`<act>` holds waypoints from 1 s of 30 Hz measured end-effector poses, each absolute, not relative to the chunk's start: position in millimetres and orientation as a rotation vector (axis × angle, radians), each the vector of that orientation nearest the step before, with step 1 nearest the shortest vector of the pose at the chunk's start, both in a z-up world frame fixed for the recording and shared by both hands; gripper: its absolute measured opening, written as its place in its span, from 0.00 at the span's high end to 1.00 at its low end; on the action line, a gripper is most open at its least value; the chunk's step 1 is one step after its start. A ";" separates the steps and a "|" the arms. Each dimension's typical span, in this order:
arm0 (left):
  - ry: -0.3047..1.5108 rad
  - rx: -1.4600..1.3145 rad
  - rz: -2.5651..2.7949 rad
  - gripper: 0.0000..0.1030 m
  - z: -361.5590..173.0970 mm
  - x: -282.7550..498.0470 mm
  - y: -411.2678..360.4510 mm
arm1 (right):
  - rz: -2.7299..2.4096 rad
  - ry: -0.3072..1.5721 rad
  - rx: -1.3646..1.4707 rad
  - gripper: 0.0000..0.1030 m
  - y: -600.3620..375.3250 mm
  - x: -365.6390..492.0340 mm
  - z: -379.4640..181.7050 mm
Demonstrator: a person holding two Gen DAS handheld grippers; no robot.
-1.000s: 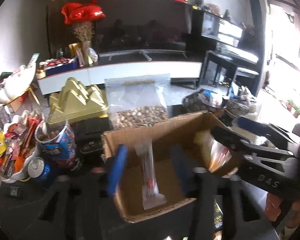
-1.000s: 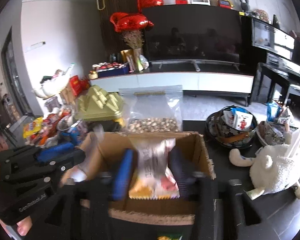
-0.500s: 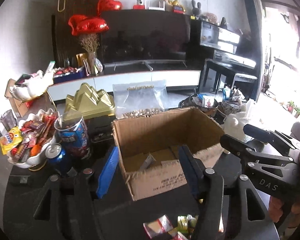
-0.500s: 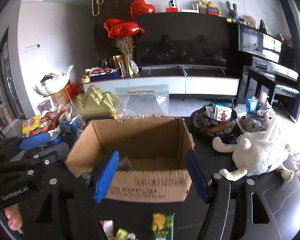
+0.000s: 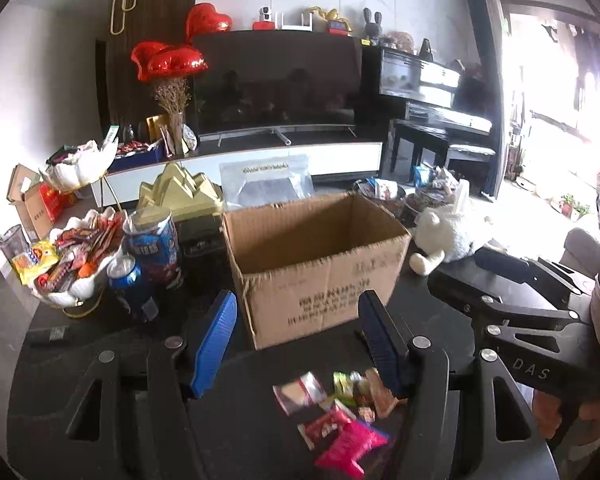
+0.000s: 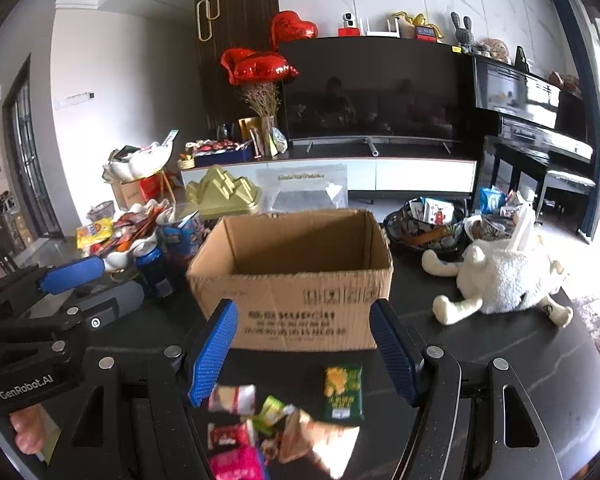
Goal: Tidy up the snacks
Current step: 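Move both open tools back down to the snack pile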
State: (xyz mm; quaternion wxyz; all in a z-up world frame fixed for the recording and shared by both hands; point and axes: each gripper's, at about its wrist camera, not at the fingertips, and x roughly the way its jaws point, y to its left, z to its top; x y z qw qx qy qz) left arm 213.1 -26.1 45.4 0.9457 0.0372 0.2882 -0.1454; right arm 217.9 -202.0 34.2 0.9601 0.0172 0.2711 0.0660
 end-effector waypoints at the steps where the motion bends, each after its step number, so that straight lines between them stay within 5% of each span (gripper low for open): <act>1: 0.590 0.078 -0.299 0.39 43.3 208.9 -25.9 | 0.131 0.551 0.035 0.33 -201.5 213.4 32.7; 30: 0.805 0.125 -0.444 0.41 -70.6 170.0 -33.2 | 0.123 0.794 0.040 0.33 -198.2 157.0 -70.9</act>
